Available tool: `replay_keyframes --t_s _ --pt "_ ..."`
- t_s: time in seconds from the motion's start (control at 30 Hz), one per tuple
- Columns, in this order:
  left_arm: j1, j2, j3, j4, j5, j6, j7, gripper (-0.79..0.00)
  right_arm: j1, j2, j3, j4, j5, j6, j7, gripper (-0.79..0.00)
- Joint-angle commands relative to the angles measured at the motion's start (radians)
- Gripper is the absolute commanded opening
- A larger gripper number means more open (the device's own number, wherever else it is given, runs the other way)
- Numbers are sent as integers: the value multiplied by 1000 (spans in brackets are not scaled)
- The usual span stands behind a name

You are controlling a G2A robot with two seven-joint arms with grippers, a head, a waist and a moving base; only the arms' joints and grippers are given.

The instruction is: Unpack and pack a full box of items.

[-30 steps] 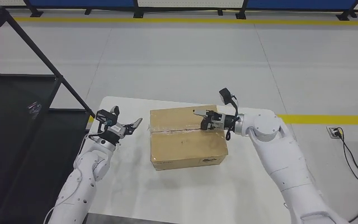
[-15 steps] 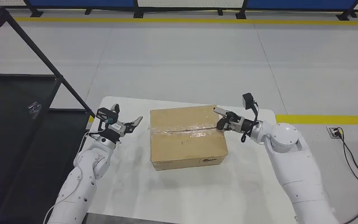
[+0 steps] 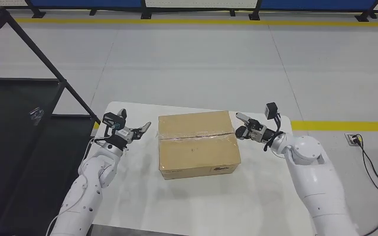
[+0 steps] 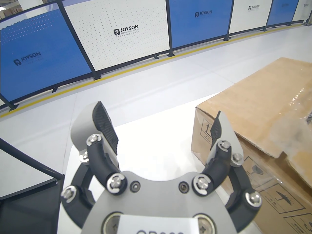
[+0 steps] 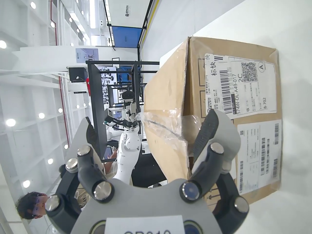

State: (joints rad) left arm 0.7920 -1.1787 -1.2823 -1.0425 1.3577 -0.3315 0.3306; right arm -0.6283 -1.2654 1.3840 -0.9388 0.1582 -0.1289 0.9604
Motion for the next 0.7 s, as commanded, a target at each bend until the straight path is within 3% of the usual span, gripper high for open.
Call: replay_keyframes --t_s 0.0,0.33,0.53,0.67 --pt "-1 0 0 3 -1 -1 -1 0 3 0 -6 13 15 -9 16 0" --pt "7 -6 7 -9 -14 16 21 0 35 -3 -41 89 40 -51 30 0" --pt "74 4 -26 -180 9 19 64 0 18 3 -24 70 58 -109 -18 0" --pt "132 12 -30 -300 48 -14 20 0 10 5 -28 52 64 -112 -26 0"
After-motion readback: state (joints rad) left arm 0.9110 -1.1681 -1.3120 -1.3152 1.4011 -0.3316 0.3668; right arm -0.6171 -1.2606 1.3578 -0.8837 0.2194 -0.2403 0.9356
